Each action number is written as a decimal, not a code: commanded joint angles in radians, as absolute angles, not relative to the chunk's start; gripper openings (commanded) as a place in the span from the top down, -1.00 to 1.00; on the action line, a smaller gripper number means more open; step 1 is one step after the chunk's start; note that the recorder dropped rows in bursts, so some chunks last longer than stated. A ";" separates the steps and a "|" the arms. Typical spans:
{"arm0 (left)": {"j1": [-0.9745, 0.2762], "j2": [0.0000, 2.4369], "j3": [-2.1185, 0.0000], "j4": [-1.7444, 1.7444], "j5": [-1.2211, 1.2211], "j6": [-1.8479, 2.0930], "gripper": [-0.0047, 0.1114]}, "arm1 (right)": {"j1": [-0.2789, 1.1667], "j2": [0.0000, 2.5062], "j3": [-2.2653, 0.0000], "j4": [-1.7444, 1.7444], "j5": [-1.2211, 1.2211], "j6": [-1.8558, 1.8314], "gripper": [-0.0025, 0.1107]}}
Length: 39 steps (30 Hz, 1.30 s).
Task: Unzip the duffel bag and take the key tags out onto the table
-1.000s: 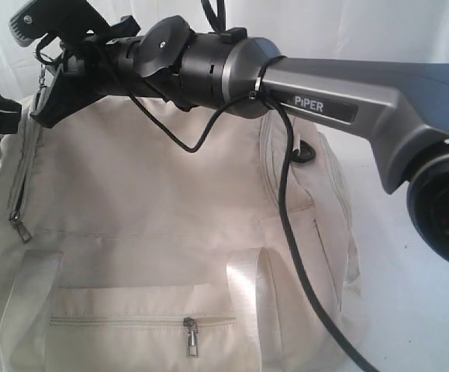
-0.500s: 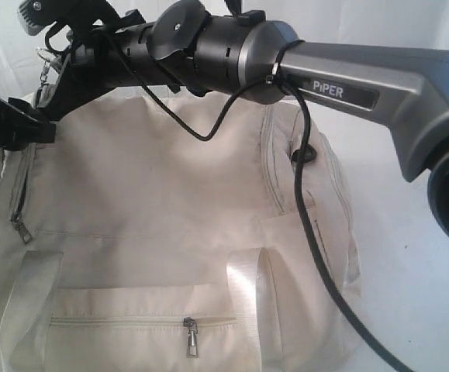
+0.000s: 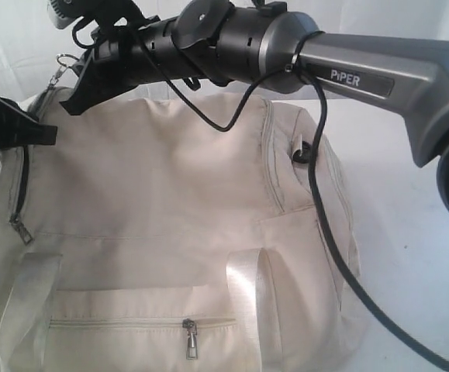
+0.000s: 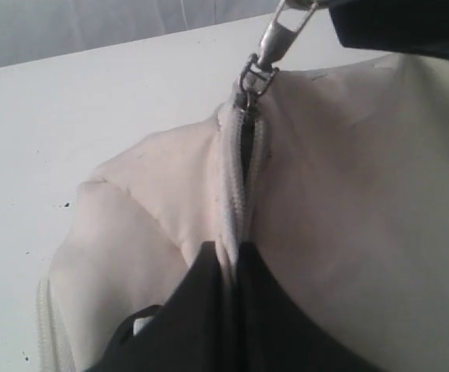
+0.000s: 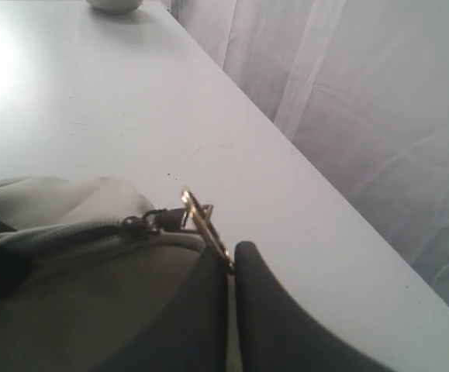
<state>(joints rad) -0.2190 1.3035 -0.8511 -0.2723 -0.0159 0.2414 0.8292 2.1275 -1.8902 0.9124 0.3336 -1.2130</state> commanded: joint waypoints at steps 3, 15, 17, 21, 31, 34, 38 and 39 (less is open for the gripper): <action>-0.221 1.292 -0.849 -0.228 0.133 0.242 0.92 | 0.770 2.106 -1.898 0.920 0.283 -1.161 0.96; -0.221 1.147 -0.849 -0.161 0.308 0.240 0.92 | 0.696 2.106 -1.895 0.918 0.291 -1.144 0.96; -0.221 1.125 -0.849 -0.159 0.322 0.240 0.92 | 0.688 2.106 -1.894 0.916 0.299 -1.144 0.96; -0.221 1.087 -0.849 -0.132 0.329 0.208 0.92 | 0.662 2.106 -1.894 0.877 0.363 -1.144 0.96; -0.221 1.076 -0.849 0.040 0.338 0.023 0.92 | 0.572 2.077 -1.894 0.789 0.609 -1.139 0.96; -0.221 1.076 -0.849 0.042 0.338 0.023 0.92 | 0.534 2.067 -1.894 0.774 0.647 -1.128 0.96; -0.221 1.076 -0.849 0.042 0.338 0.023 0.92 | 0.479 2.060 -1.894 0.763 0.718 -1.097 0.96; -0.221 1.076 -0.849 0.042 0.338 0.023 0.92 | 0.467 2.058 -1.894 0.755 0.739 -1.095 0.96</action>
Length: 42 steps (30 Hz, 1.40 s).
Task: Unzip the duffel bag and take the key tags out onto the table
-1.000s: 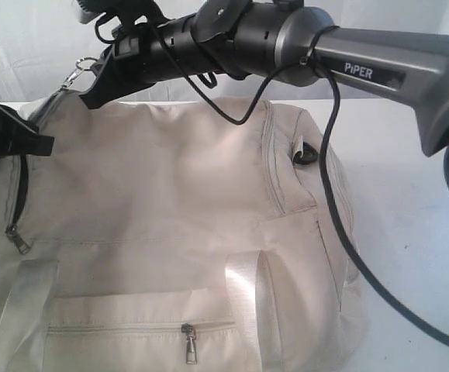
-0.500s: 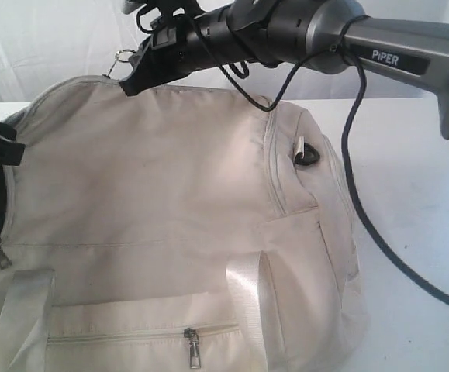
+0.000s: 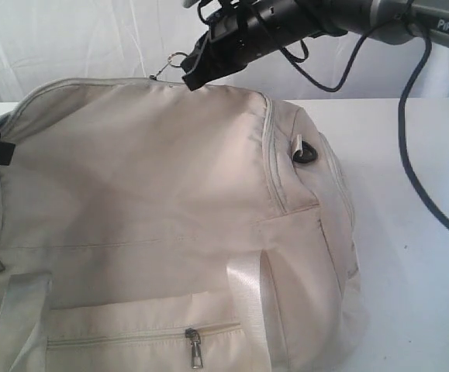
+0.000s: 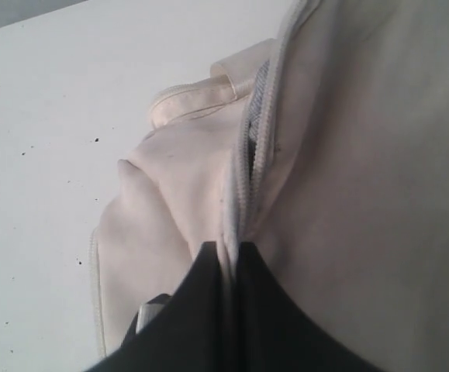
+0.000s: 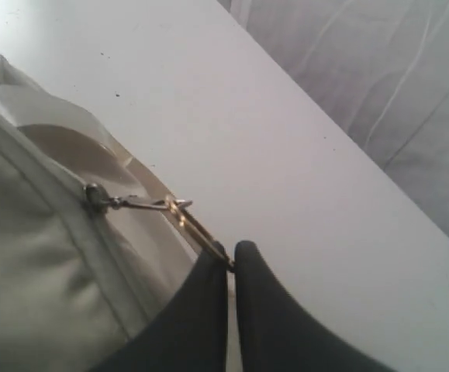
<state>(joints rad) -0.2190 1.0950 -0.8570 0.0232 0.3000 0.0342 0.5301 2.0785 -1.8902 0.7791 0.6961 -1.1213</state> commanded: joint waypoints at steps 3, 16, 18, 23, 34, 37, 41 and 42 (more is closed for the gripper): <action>-0.221 1.076 -0.849 0.042 0.338 0.023 0.92 | 0.429 2.054 -1.894 0.720 0.808 -1.095 0.96; -0.221 1.076 -0.849 0.042 0.338 0.023 0.92 | 0.246 2.007 -1.894 0.727 1.030 -1.095 0.96; -0.221 1.076 -0.849 0.042 0.338 0.023 0.92 | 0.224 1.996 -1.894 0.736 1.074 -1.095 0.96; -0.221 1.076 -0.849 0.042 0.338 0.023 0.92 | 0.189 1.979 -1.894 0.758 1.116 -1.095 0.96; -0.221 1.076 -0.849 0.042 0.342 0.023 0.92 | 0.174 1.951 -1.894 0.724 1.221 -1.120 0.96; -0.221 1.076 -0.849 0.042 0.342 0.023 0.92 | 0.174 1.922 -1.894 0.670 1.221 -1.096 0.96; -0.221 1.076 -0.849 0.042 0.342 0.023 0.92 | 0.174 1.883 -1.867 0.624 1.221 -1.069 0.96; -0.221 1.076 -0.849 0.042 0.342 0.023 0.92 | 0.174 1.873 -1.850 0.624 1.221 -1.069 0.96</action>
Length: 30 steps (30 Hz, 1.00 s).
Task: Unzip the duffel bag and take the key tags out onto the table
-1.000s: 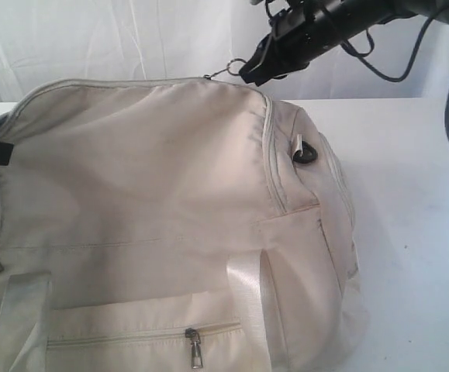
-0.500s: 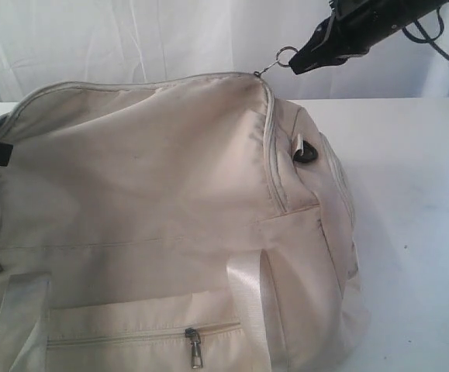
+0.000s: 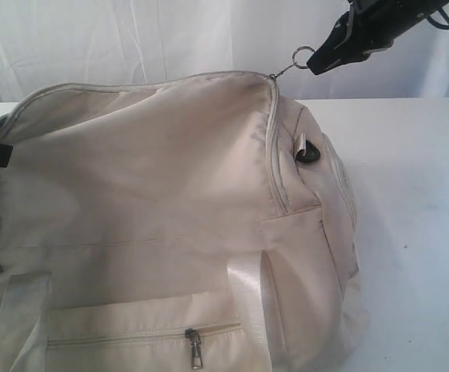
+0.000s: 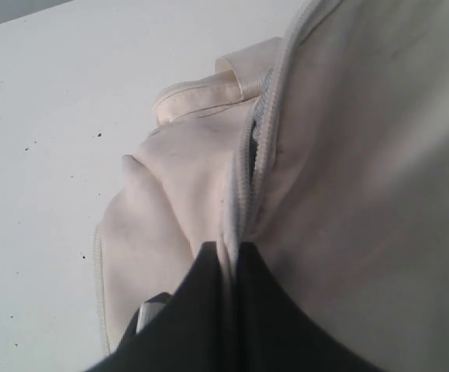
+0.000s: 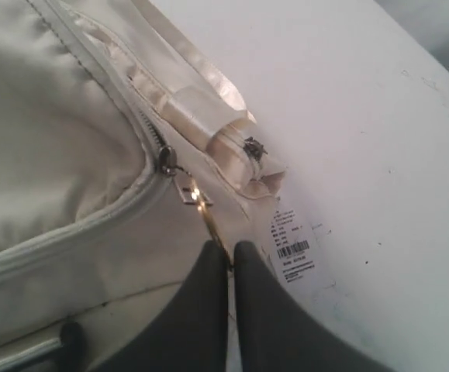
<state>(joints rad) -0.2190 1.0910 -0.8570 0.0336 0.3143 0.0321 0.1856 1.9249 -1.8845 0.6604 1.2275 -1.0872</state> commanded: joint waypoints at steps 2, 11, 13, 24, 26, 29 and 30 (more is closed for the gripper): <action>-0.221 1.076 -0.849 0.042 0.342 0.023 0.92 | 0.174 1.854 -1.807 0.624 1.221 -1.069 0.96; -0.221 1.076 -0.849 0.042 0.342 0.023 0.92 | 0.178 1.737 -1.604 0.645 1.221 -1.124 0.96; -0.221 1.076 -0.849 0.042 0.342 0.023 0.92 | 0.178 1.708 -1.579 0.669 1.221 -1.125 0.96; -0.221 1.076 -0.849 0.042 0.342 0.019 0.92 | 0.259 1.570 -1.434 0.681 1.221 -1.108 0.96; -0.221 1.076 -0.849 0.042 0.342 0.019 0.92 | 0.283 1.554 -1.402 0.676 1.221 -1.087 0.96; -0.221 1.076 -0.849 0.042 0.342 0.019 0.92 | 0.312 1.529 -1.344 0.654 1.221 -1.064 0.96; -0.221 1.076 -0.849 0.042 0.342 0.019 0.92 | 0.320 1.517 -1.322 0.645 1.221 -1.064 0.96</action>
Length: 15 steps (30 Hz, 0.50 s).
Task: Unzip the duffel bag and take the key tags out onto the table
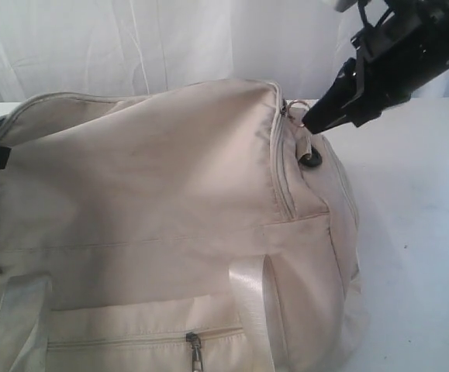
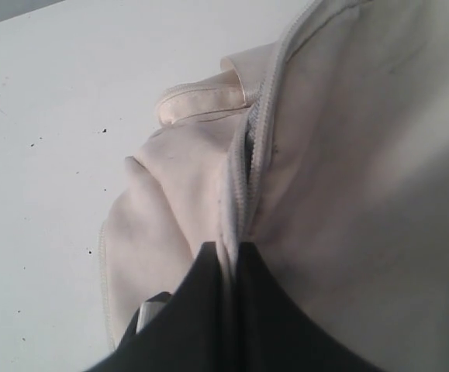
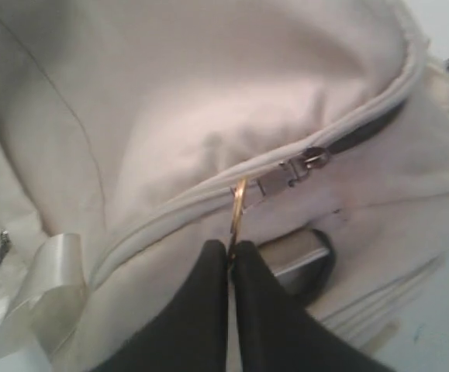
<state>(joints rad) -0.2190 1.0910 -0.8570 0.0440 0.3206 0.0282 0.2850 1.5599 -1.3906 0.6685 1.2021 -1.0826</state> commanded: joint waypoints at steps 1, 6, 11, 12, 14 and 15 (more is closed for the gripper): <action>-0.221 1.076 -0.849 0.042 0.342 0.019 0.92 | 0.329 1.505 -1.300 0.638 1.221 -1.064 0.96; -0.221 1.076 -0.849 0.042 0.344 0.019 0.92 | 0.360 1.410 -1.182 0.625 1.221 -1.064 0.96; -0.221 1.076 -0.849 0.042 0.344 0.019 0.92 | 0.371 1.313 -1.103 0.627 1.221 -1.060 0.96; -0.221 1.076 -0.849 0.042 0.344 0.019 0.92 | 0.371 1.286 -1.088 0.627 1.221 -1.046 0.96; -0.221 1.076 -0.849 0.042 0.344 0.019 0.92 | 0.371 1.249 -1.061 0.627 1.221 -1.017 0.96; -0.221 1.076 -0.849 0.042 0.344 0.019 0.92 | 0.371 1.228 -1.047 0.627 1.221 -1.000 0.96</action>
